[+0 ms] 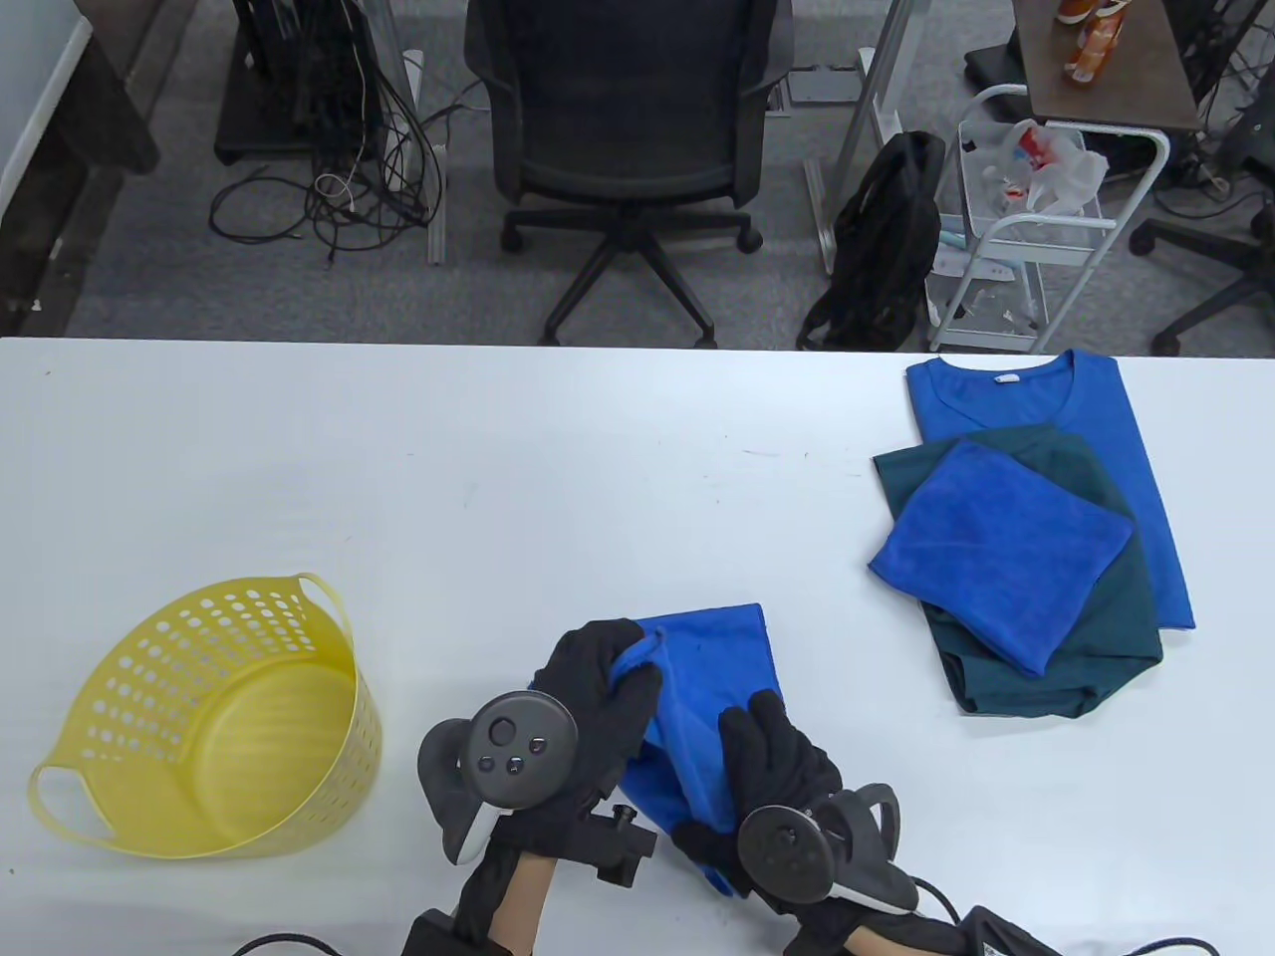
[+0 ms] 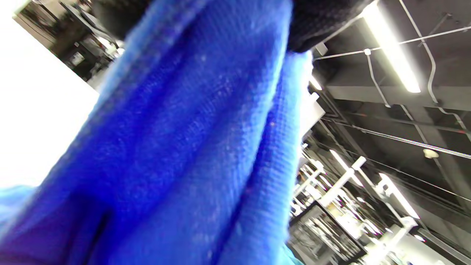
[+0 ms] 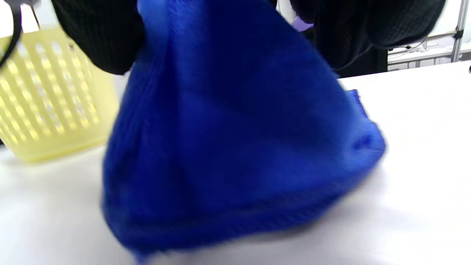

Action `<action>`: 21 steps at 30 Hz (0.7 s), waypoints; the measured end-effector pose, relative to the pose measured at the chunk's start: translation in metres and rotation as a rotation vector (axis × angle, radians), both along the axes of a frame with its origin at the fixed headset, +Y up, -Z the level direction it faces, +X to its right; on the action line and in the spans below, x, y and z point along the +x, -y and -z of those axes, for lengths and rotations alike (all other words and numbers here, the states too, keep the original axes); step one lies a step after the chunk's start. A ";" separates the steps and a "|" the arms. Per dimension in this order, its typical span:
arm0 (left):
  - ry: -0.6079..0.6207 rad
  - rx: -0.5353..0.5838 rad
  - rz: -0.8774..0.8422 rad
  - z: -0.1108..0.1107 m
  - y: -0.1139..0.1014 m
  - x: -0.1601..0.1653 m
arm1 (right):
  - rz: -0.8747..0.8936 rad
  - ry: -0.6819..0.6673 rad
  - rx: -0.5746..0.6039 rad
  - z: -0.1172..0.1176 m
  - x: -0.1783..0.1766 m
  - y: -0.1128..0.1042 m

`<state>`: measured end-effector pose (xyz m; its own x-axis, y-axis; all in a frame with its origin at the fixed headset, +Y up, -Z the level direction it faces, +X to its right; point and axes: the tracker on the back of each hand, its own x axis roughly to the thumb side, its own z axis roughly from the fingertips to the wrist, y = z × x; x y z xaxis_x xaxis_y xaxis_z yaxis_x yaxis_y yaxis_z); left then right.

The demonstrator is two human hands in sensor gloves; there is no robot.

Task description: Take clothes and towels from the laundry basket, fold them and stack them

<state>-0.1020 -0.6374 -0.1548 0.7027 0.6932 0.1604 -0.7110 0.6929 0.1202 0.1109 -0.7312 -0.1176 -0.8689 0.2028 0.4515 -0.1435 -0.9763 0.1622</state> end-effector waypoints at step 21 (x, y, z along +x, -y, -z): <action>-0.172 -0.209 0.094 0.032 0.020 -0.070 | 0.568 0.376 -0.052 0.073 0.139 -0.051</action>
<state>-0.1722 -0.6570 -0.1866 0.7702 0.6290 -0.1056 -0.6237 0.7774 0.0811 0.2502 -0.6803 -0.1909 -0.7173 0.6869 0.1168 -0.6869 -0.7252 0.0461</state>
